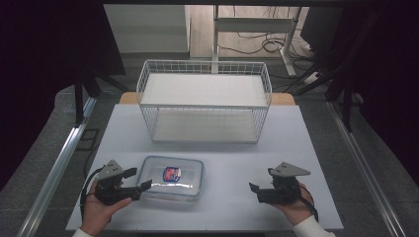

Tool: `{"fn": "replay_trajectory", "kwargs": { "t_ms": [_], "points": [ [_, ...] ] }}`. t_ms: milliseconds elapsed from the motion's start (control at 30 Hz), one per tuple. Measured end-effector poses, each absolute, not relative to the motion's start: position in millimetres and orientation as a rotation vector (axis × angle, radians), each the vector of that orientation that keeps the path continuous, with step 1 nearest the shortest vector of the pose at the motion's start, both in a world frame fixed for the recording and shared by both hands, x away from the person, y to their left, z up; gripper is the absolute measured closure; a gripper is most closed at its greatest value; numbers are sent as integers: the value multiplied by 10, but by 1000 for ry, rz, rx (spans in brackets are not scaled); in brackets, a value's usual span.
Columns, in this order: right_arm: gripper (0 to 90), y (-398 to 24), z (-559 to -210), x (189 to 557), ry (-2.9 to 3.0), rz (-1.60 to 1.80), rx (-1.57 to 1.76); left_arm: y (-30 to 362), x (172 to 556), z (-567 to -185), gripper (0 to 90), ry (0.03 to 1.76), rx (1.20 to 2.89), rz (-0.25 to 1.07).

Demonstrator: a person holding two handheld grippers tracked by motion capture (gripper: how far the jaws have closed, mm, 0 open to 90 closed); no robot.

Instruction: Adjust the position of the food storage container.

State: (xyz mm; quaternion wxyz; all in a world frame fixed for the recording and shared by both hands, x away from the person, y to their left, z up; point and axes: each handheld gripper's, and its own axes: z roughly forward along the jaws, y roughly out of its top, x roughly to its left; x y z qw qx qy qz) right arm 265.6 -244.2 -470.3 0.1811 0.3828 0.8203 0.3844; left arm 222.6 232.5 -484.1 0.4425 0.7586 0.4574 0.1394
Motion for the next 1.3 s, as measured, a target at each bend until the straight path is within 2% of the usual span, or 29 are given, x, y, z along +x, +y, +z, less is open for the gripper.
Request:
{"fn": "replay_trajectory", "kwargs": {
  "t_ms": [833, 1167, 1300],
  "points": [
    [190, -2408, -4696, 2634, 2344, 1045, 1081, 2400, 2243, -4816, 245, 1150, 1859, 331],
    [190, -2401, -4688, 2627, 2343, 1048, 1068, 2499, 2283, -4735, 351, 1189, 1820, 319],
    [190, -2404, -4687, 2627, 2344, 1051, 1070, 2513, 2332, -4725, 356, 1203, 1828, 314]
  ]
}}
